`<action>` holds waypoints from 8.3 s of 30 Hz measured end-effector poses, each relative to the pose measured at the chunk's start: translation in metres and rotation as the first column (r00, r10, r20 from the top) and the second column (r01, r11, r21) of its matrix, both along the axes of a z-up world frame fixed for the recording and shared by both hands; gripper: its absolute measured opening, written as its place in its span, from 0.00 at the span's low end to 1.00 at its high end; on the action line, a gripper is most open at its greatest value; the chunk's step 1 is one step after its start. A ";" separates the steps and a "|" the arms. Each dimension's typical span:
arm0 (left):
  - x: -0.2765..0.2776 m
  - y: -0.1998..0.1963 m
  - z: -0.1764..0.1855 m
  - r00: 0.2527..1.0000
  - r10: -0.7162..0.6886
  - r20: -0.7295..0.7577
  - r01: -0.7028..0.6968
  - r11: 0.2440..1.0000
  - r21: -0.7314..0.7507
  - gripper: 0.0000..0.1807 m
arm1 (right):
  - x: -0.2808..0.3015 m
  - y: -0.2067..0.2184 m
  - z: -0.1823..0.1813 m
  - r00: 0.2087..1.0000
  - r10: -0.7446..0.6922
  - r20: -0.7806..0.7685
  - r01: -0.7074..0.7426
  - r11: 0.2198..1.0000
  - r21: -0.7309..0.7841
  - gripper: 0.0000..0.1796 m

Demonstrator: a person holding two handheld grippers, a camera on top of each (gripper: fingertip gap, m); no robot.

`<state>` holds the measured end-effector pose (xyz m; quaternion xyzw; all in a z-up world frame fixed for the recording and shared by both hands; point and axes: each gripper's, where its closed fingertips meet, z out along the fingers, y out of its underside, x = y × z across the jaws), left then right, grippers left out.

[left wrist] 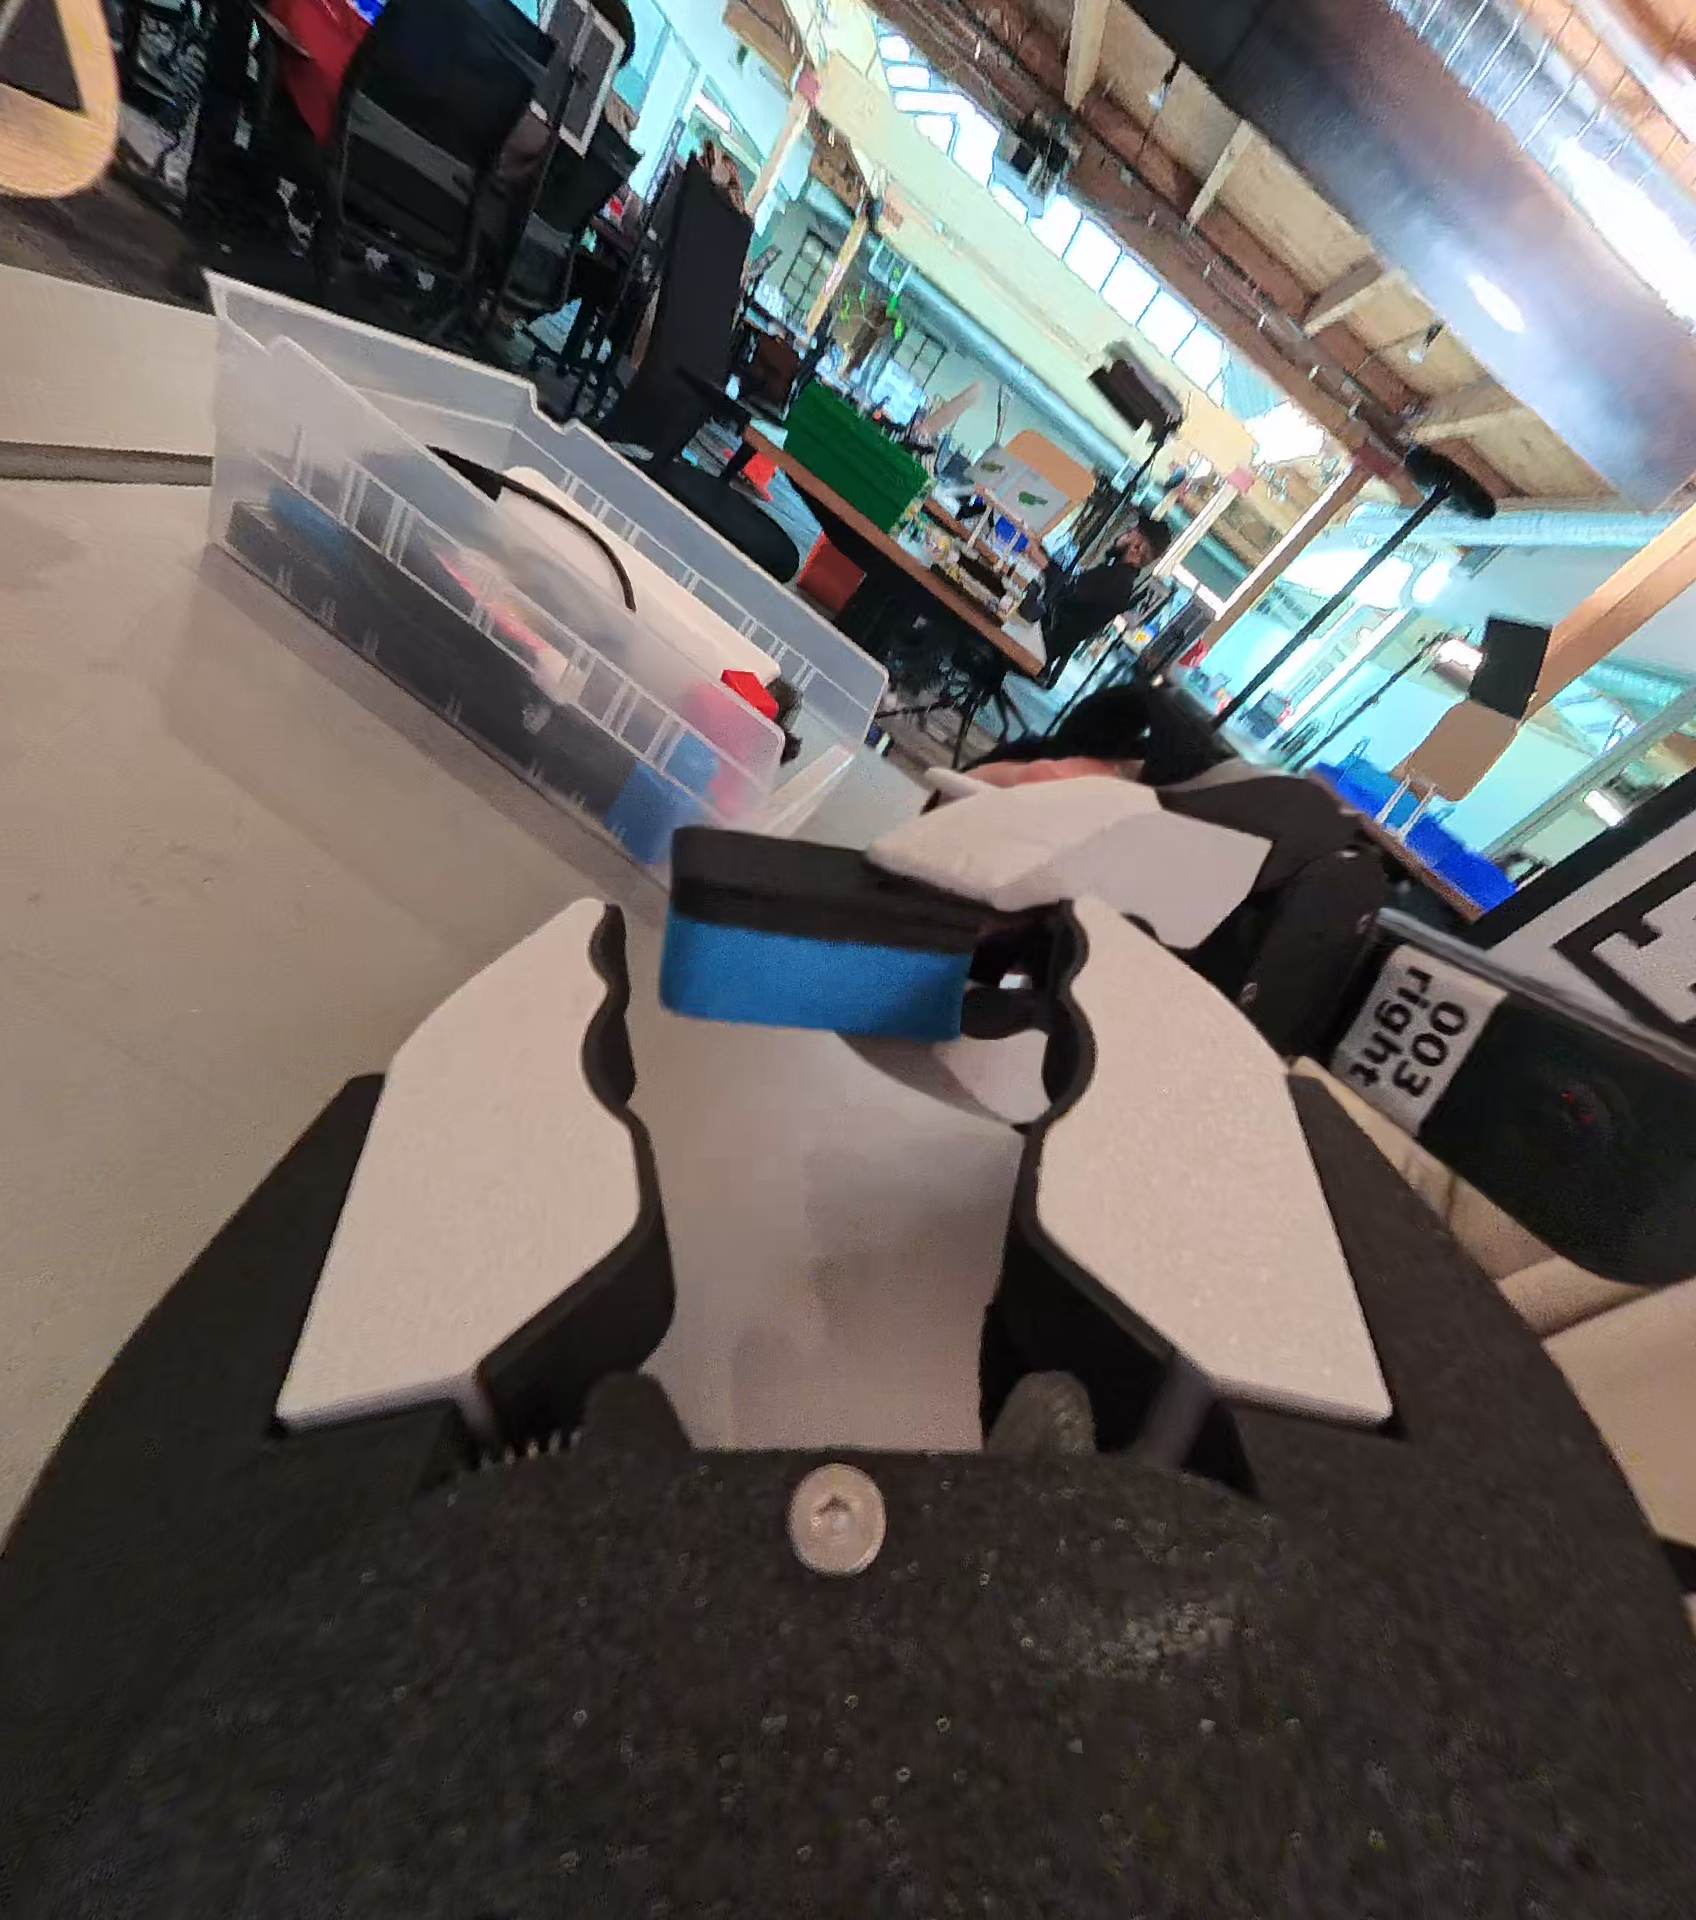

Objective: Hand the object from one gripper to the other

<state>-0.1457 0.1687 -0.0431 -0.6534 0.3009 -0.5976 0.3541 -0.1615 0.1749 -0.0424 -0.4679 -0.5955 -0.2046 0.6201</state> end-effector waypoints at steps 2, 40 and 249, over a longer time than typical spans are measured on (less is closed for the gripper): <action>0.000 -0.003 0.000 1.000 -0.012 -0.008 0.013 0.999 0.034 0.40 | -0.003 0.000 -0.003 1.000 -0.009 -0.014 0.009 1.000 -0.017 0.13; 0.000 -0.037 -0.014 0.978 -0.190 -0.086 0.208 0.865 0.456 0.30 | 0.011 -0.049 -0.020 0.418 -0.766 -0.489 -0.884 -0.467 -0.025 0.18; 0.002 -0.008 -0.068 0.871 -0.054 -0.489 0.154 0.974 0.165 0.48 | 0.022 0.005 -0.085 0.984 -0.142 -0.106 0.080 0.889 -0.450 0.13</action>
